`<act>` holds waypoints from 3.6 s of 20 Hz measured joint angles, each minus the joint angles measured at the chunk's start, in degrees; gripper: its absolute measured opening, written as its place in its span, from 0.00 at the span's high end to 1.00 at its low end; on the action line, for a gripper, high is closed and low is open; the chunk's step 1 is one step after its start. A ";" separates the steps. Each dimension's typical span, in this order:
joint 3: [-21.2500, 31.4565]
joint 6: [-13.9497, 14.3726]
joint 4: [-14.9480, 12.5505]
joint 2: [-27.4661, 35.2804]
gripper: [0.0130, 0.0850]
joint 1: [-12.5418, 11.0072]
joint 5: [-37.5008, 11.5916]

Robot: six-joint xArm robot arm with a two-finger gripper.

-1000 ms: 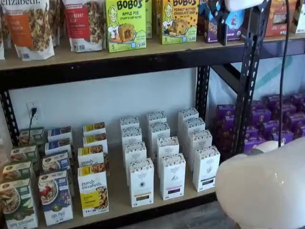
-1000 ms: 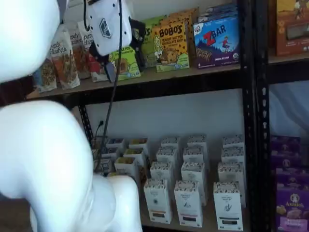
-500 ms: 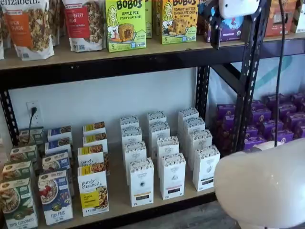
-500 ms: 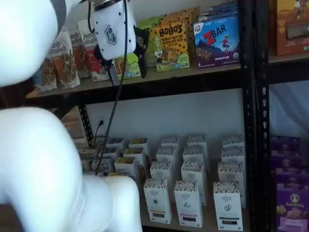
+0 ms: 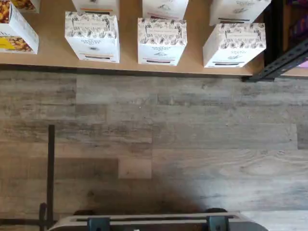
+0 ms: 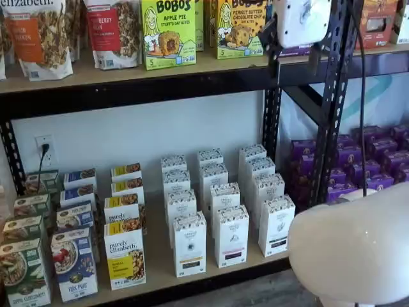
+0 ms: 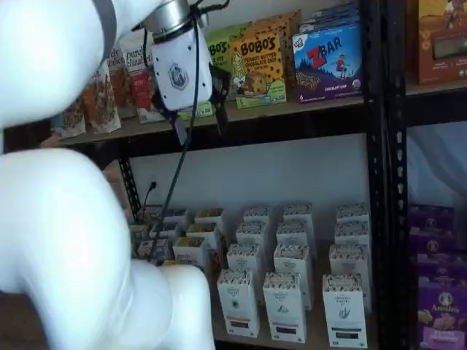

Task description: Pick up the white box with a yellow strip in the middle, on the bottom shelf, the fourth box from the left

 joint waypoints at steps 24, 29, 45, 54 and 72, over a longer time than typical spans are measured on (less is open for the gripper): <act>16.42 7.62 0.20 8.09 0.00 5.58 -27.03; 18.07 8.03 1.05 11.42 0.00 6.03 -31.39; 22.13 10.18 1.49 23.36 0.00 7.83 -46.98; 22.49 12.19 1.22 33.24 0.00 9.37 -56.18; 18.96 16.19 -3.45 51.35 0.00 8.85 -73.32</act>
